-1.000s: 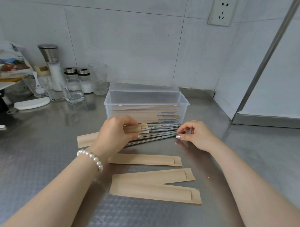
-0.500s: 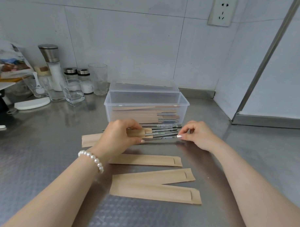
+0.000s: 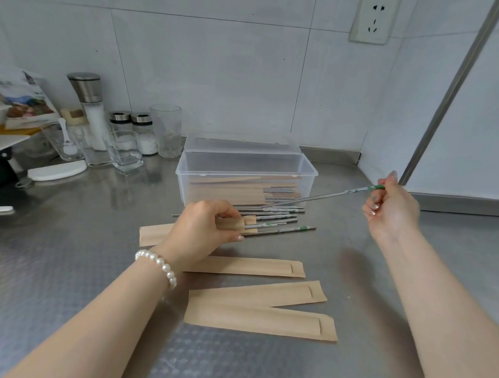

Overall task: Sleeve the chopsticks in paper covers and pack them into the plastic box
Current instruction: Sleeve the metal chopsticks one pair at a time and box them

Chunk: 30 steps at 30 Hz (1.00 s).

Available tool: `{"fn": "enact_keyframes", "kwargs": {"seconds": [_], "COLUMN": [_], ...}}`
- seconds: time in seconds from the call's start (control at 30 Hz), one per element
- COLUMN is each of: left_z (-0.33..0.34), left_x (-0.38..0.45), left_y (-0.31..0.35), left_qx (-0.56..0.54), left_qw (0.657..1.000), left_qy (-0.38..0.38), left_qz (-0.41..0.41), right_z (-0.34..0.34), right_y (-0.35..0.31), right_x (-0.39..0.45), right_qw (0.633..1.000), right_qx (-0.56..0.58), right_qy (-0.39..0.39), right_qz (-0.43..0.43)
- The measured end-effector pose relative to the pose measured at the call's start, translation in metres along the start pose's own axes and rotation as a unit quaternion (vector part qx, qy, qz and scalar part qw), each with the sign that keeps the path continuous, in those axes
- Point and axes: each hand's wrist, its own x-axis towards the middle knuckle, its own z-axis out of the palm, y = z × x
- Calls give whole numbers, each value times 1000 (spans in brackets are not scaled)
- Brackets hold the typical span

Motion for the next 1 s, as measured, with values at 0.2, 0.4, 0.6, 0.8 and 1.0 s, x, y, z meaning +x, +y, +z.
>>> {"fn": "enact_keyframes", "kwargs": {"seconds": [0.2, 0.4, 0.6, 0.8, 1.0], "left_z": [1, 0, 1, 1, 4], "left_x": [0, -1, -3, -3, -3], "left_y": [1, 4, 5, 7, 7], "left_qx": [0, 1, -7, -33, -33], "left_qw": [1000, 1000, 1000, 999, 999], "left_qy": [5, 11, 15, 27, 20], "left_qz": [1, 7, 14, 13, 20], "right_z": [3, 8, 13, 20, 29], "right_y": [2, 5, 13, 26, 35], "right_x": [-3, -9, -17, -32, -45], "right_qw": [999, 997, 990, 923, 903], "right_qx": [-34, -62, -110, -278, -302], "right_qy": [9, -10, -88, -243, -283], "right_qz": [-33, -52, 16, 107, 118]}}
